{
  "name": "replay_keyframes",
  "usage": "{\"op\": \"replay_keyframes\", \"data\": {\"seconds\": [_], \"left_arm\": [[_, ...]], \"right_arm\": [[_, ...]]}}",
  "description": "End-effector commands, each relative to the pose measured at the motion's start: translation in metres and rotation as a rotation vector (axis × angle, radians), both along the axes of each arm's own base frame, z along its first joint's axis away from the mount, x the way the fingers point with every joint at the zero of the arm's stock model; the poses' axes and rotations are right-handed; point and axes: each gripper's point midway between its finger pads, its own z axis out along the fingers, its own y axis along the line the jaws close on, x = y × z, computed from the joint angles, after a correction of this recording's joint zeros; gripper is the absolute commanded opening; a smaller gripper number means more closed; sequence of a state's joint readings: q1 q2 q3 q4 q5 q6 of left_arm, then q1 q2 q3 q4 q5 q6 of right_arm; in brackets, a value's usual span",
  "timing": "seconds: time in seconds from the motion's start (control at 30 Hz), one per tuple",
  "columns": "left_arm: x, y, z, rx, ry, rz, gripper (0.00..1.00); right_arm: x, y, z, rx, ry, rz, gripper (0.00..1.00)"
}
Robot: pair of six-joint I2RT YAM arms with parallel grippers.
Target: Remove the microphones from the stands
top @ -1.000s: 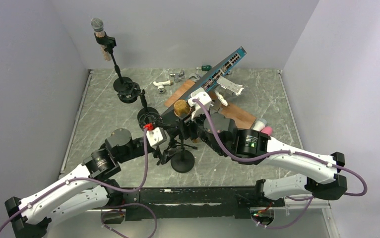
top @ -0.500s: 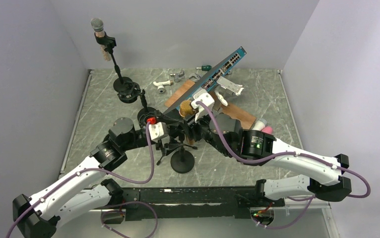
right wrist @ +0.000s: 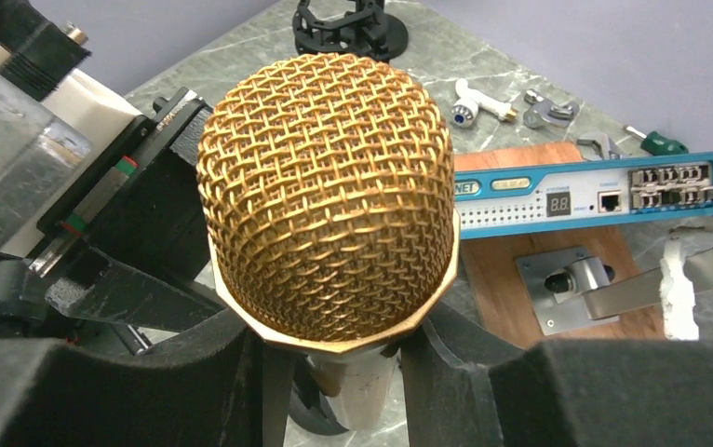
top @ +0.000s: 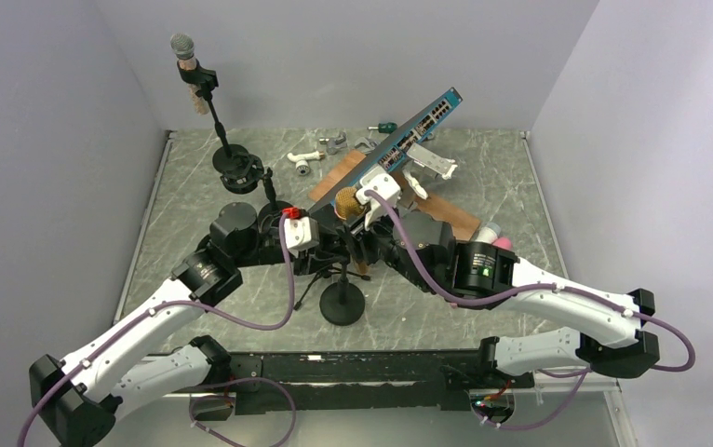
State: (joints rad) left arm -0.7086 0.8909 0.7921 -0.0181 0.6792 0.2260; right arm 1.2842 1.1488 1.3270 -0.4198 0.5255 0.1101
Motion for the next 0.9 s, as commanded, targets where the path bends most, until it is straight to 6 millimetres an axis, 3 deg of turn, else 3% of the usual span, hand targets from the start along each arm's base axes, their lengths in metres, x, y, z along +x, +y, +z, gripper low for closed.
{"op": "replay_keyframes", "data": {"seconds": [0.0, 0.13, 0.27, 0.43, 0.7, 0.87], "left_arm": [[-0.014, -0.002, -0.002, 0.022, 0.042, -0.077, 0.0], [-0.02, 0.001, -0.004, 0.033, 0.074, -0.082, 0.0], [-0.025, 0.008, -0.011, 0.064, 0.107, -0.071, 0.0], [-0.032, 0.018, -0.01, 0.052, 0.132, -0.035, 0.0], [-0.02, 0.051, 0.038, -0.009, 0.119, 0.21, 0.0], [-0.013, 0.078, 0.045, -0.027, 0.181, 0.393, 0.0]], "right_arm": [[0.004, -0.004, 0.048, 0.081, -0.042, -0.028, 0.2], [0.016, -0.033, 0.074, 0.099, -0.058, -0.173, 0.04], [0.018, -0.075, 0.099, 0.176, -0.08, -0.277, 0.0], [0.015, -0.105, 0.08, 0.247, -0.07, -0.332, 0.0], [0.013, -0.116, 0.045, 0.281, -0.032, -0.364, 0.0], [0.017, -0.122, 0.04, 0.273, -0.023, -0.427, 0.0]]}}
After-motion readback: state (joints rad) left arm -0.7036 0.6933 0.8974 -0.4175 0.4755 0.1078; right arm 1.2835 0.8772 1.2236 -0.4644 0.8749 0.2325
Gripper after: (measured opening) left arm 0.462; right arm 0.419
